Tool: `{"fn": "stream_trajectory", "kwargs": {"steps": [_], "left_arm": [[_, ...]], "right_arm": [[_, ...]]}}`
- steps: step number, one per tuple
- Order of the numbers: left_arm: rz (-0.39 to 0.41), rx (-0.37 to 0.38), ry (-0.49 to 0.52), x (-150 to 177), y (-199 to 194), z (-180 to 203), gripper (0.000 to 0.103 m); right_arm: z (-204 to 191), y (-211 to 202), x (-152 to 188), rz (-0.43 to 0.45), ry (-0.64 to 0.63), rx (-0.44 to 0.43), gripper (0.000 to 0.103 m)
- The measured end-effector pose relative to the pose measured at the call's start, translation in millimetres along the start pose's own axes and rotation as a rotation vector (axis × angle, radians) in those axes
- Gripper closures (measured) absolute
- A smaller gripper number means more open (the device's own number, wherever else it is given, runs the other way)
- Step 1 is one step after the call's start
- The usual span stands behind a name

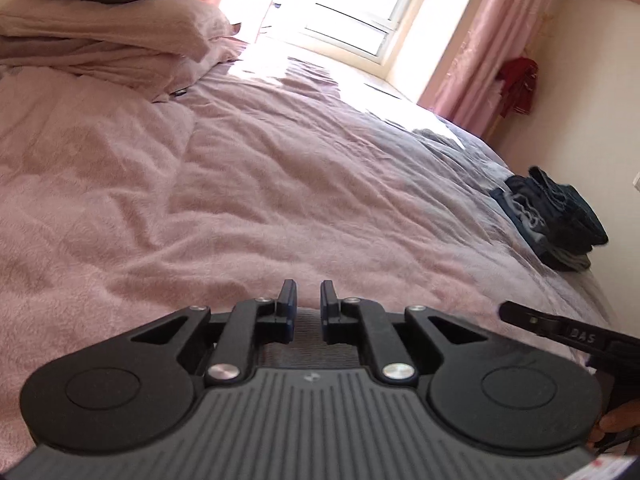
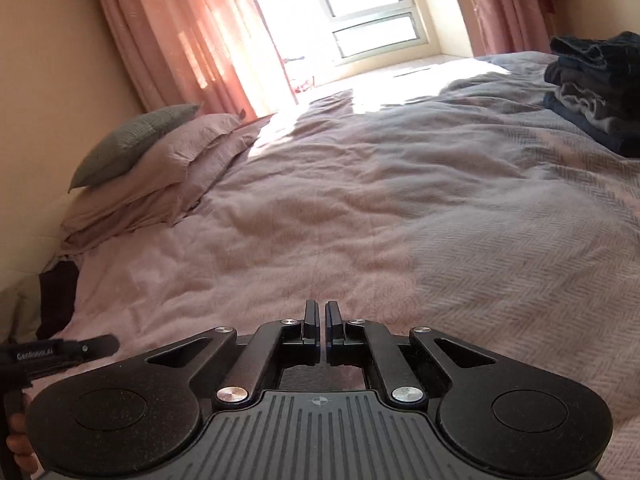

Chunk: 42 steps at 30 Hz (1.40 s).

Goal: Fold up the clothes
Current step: 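Lay the folded edge down onto the skirt with both grippers, then open both grippers and release the folded skirt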

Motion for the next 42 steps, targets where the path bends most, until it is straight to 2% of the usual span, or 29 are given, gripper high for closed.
{"fn": "stream_trajectory", "kwargs": {"steps": [3,6,8,11,12,14,16,18,20,22,24,26,30,37,40,42], "left_arm": [[-0.064,-0.050,0.115,15,27,19,0.095],[-0.085,-0.093,0.121,28,54,11,0.090],[-0.103,-0.127,0.097,27,62,-1,0.091],[-0.108,-0.116,0.101,24,59,-7,0.091],[-0.098,-0.115,0.116,23,52,-6,0.091],[-0.064,-0.128,0.152,20,30,-4,0.092],[-0.028,-0.108,0.134,19,6,-3,0.093],[-0.020,-0.073,0.126,24,-14,3,0.093],[-0.026,-0.032,0.157,36,-27,16,0.093],[-0.062,-0.007,0.204,54,-32,29,0.092],[-0.108,-0.031,0.226,77,-34,32,0.091],[-0.115,-0.079,0.240,97,-43,29,0.092],[-0.102,-0.089,0.164,128,-78,22,0.091],[-0.109,-0.153,0.131,151,-122,31,0.089],[-0.137,-0.178,0.132,157,-137,39,0.081],[-0.138,-0.188,0.132,160,-149,45,0.076]], "right_arm": [[-19,20,15,-0.054,-0.098,0.011,0.103],[-24,46,33,-0.077,-0.215,0.124,0.103],[-22,62,37,-0.114,-0.272,0.167,0.103],[-18,83,38,-0.181,-0.342,0.249,0.103],[-18,81,36,-0.174,-0.330,0.232,0.103],[-19,60,29,-0.106,-0.316,0.185,0.103],[-16,31,26,-0.055,-0.261,0.181,0.103],[-22,-2,29,-0.016,-0.208,0.099,0.103],[-32,-22,42,-0.028,-0.195,0.025,0.103],[-42,-30,62,-0.077,-0.225,-0.005,0.103],[-49,-33,89,-0.130,-0.275,0.009,0.103],[-51,-43,108,-0.141,-0.320,0.049,0.103],[-43,-78,142,-0.155,-0.291,0.100,0.103],[-32,-116,160,-0.169,-0.185,0.149,0.103],[-33,-127,163,-0.195,-0.182,0.187,0.103],[-36,-138,168,-0.207,-0.160,0.181,0.103]]}}
Point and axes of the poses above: each gripper's, at about its wrist camera, not at the fingertips, and y roughly the way its jaws point, z to its right, x to its underside, the point moved 7 cm from there along y, roughly the way its jaws point, and after that the axes turned 2 degrees about -z, right-handed, at the moved point
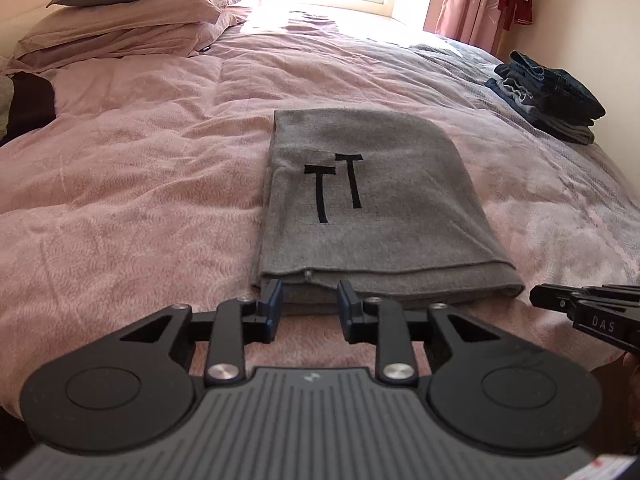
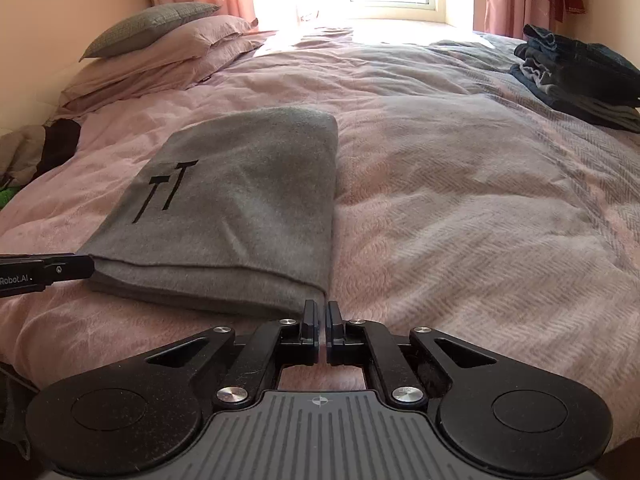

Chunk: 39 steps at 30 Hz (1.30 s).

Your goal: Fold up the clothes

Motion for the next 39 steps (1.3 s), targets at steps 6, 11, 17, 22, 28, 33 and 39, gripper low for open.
{"fn": "stream_trajectory", "kwargs": {"steps": [6,11,17,22,28,33,39], "left_arm": [[0.000,-0.009,0.021,10,-35,11,0.063],[0.020,-0.003,0.043,15,-60,15,0.057],[0.046,-0.007,0.054,21,-83,11,0.052],[0.048,-0.018,0.054,29,-94,8,0.049],[0.057,-0.024,0.059,33,-103,6,0.047],[0.060,-0.018,0.056,33,-106,7,0.041],[0.043,-0.010,0.047,37,-94,4,0.040]], "right_arm": [[-14,-40,16,0.034,0.060,-0.044,0.038],[-29,-67,18,0.085,0.052,-0.047,0.037],[-46,-86,19,0.112,0.034,-0.043,0.037],[-53,-96,23,0.116,0.009,-0.031,0.037],[-58,-103,26,0.120,-0.002,-0.036,0.037],[-61,-106,30,0.116,-0.014,-0.038,0.037],[-56,-101,31,0.109,0.007,-0.060,0.037]]}}
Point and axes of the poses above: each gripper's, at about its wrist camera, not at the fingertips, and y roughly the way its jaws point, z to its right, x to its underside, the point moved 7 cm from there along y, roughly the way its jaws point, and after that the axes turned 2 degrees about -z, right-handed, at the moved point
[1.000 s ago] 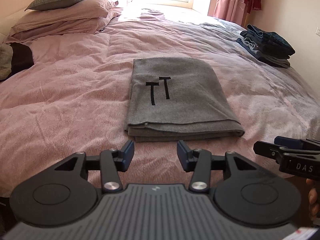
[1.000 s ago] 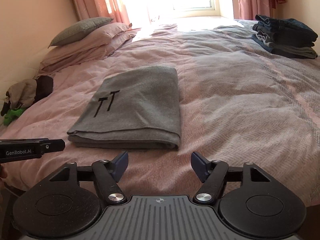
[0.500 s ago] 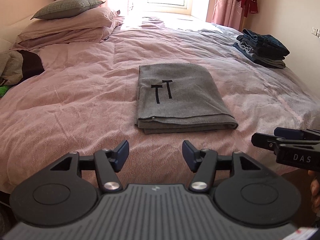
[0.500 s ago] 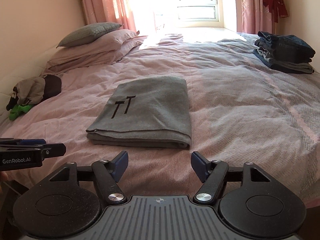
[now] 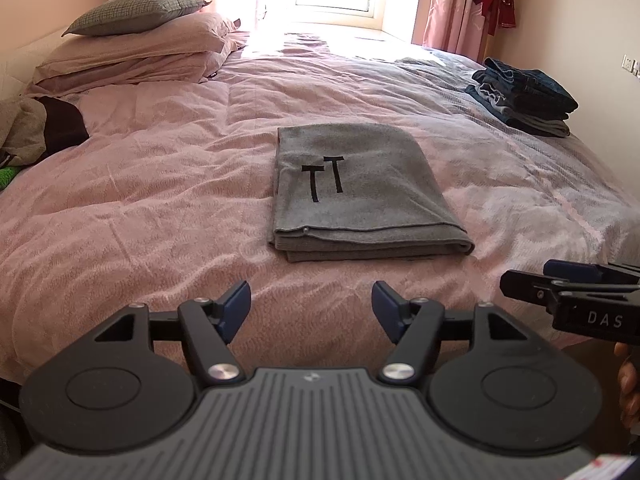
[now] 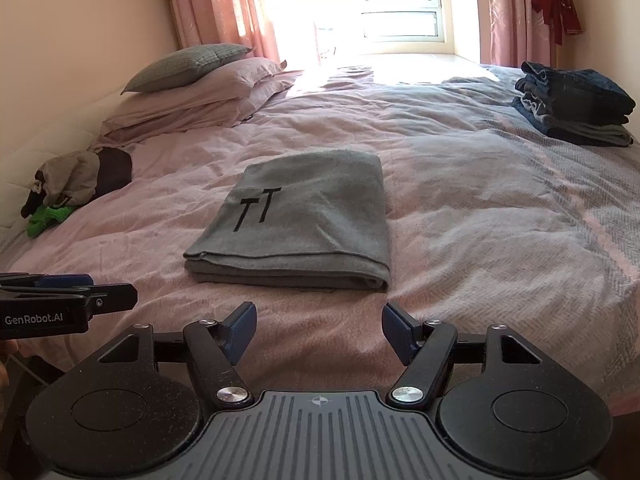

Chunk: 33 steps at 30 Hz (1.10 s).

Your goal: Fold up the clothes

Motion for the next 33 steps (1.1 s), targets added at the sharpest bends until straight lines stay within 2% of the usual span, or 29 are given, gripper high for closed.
{"fn": "stream_trajectory", "kwargs": {"steps": [6,7,8,10,17,19,21,22,24,27,33], "left_arm": [[-0.031,0.011,-0.038,10,25,-13,0.041],[-0.028,0.011,-0.042,9,29,-16,0.041],[-0.022,0.013,-0.047,7,32,-19,0.044],[-0.007,0.027,-0.063,1,39,-23,0.049],[0.038,0.057,-0.052,-24,70,-24,0.058],[0.043,0.059,-0.043,-28,80,-23,0.059],[0.035,0.064,-0.042,-30,91,-22,0.065],[0.025,0.069,-0.044,-31,96,-22,0.067],[0.016,0.082,-0.045,-34,103,-23,0.070],[0.028,0.098,-0.054,-47,113,-29,0.070],[0.011,0.161,-0.143,-82,152,-43,0.070]], "right_arm": [[23,22,17,-0.045,0.085,-0.013,0.037],[27,26,18,-0.045,0.103,-0.014,0.041],[32,28,18,-0.034,0.120,-0.024,0.053],[38,33,13,-0.001,0.141,-0.034,0.070],[48,62,-25,0.105,0.161,-0.062,0.084],[42,71,-33,0.141,0.140,-0.080,0.085],[36,86,-36,0.157,0.103,-0.084,0.086],[33,96,-33,0.142,0.079,-0.080,0.086],[31,122,-22,0.029,0.033,-0.036,0.086],[29,121,-22,0.026,-0.003,-0.038,0.086],[46,117,-34,0.020,0.095,-0.063,0.086]]}}
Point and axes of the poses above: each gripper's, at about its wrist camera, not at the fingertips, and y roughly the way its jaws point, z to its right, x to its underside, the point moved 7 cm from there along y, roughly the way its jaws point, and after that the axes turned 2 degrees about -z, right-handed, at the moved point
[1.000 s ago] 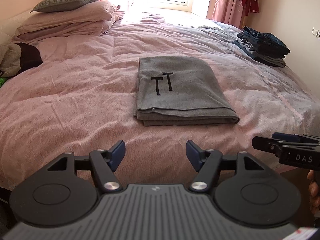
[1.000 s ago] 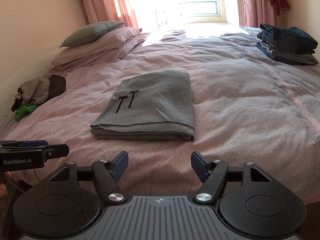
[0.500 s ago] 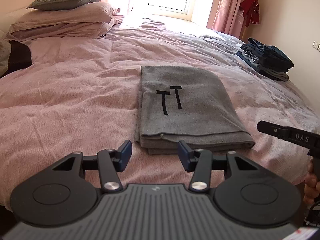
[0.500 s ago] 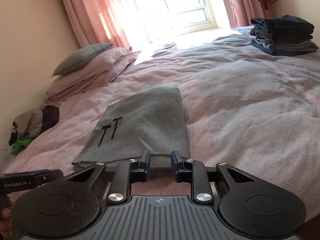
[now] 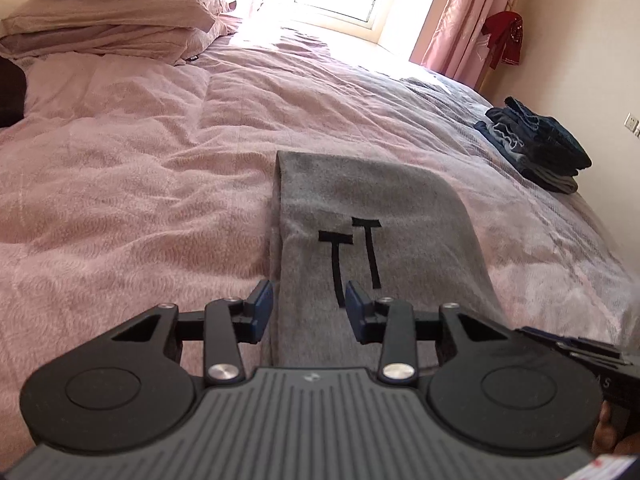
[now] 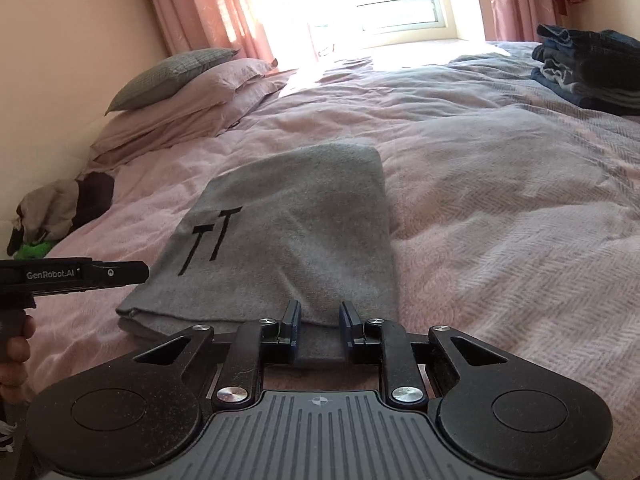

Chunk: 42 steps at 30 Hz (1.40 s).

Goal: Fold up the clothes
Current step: 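Move both grippers to the edge of the folded skirt, then grasp the folded skirt edge with both grippers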

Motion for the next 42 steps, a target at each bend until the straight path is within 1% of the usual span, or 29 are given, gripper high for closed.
{"fn": "stream_trajectory", "kwargs": {"steps": [3,5,7,9,12,15,17,18,19,21,22,23,24,26,28,30,31,33,35,36,38,39,40,41,42], "left_arm": [[-0.015,0.021,-0.036,-10,19,-6,0.071],[-0.012,0.020,-0.039,-15,28,-9,0.076],[-0.012,0.029,-0.047,-17,33,-10,0.078],[-0.011,0.043,-0.073,-19,36,-13,0.084],[-0.002,0.052,-0.087,-21,36,-14,0.085],[-0.030,0.065,-0.132,-19,44,-21,0.085],[-0.041,0.086,-0.170,-18,47,-26,0.085],[-0.042,0.100,-0.195,-18,47,-29,0.090],[-0.032,0.112,-0.227,-19,46,-32,0.101],[0.001,0.174,-0.315,-20,40,-39,0.102],[0.022,0.204,-0.343,-20,36,-41,0.102],[0.039,0.220,-0.350,-20,33,-42,0.102],[0.047,0.218,-0.343,-19,32,-43,0.101],[0.009,0.149,-0.299,-12,41,-46,0.099],[0.001,0.098,-0.236,-6,49,-42,0.099],[0.020,0.028,-0.122,-9,45,-28,0.098],[0.027,0.000,-0.080,-11,42,-21,0.098],[0.050,-0.027,-0.032,-17,32,-12,0.098],[0.091,-0.056,0.014,-23,22,-6,0.097],[0.116,-0.094,0.049,-27,18,-3,0.097],[0.166,-0.217,0.140,-35,14,3,0.097],[0.175,-0.253,0.174,-38,14,5,0.098],[0.175,-0.242,0.181,-40,14,8,0.098],[0.166,-0.188,0.166,-42,16,10,0.097],[0.145,-0.113,0.148,-41,18,14,0.096]], "right_arm": [[10,3,-4,-0.002,0.033,0.021,0.086],[14,5,-6,0.004,0.043,0.019,0.086],[17,6,-8,0.008,0.058,0.018,0.086],[18,7,-9,0.007,0.066,0.014,0.086],[18,9,-10,0.008,0.058,0.016,0.086],[19,11,-11,0.008,0.061,0.019,0.086],[20,13,-11,0.008,0.063,0.022,0.086],[21,14,-11,0.007,0.065,0.023,0.086],[21,14,-12,0.006,0.065,0.024,0.086],[21,16,-12,0.004,0.062,0.027,0.086],[22,16,-12,0.004,0.060,0.028,0.085],[22,17,-12,0.004,0.057,0.030,0.085],[22,17,-12,0.005,0.055,0.032,0.085],[22,18,-12,0.004,0.050,0.036,0.085],[21,19,-11,0.000,0.037,0.041,0.085],[19,21,-12,-0.005,0.016,0.049,0.085],[19,21,-12,-0.007,0.006,0.054,0.085],[19,21,-12,-0.016,-0.006,0.062,0.085],[19,20,-15,-0.020,-0.009,0.070,0.085],[19,19,-18,-0.011,-0.021,0.075,0.085],[16,20,-27,0.020,-0.054,0.089,0.085],[15,23,-32,0.025,-0.066,0.089,0.085],[12,26,-37,0.029,-0.071,0.083,0.085],[10,30,-43,0.042,-0.075,0.067,0.085],[6,33,-47,0.052,-0.079,0.051,0.085]]}}
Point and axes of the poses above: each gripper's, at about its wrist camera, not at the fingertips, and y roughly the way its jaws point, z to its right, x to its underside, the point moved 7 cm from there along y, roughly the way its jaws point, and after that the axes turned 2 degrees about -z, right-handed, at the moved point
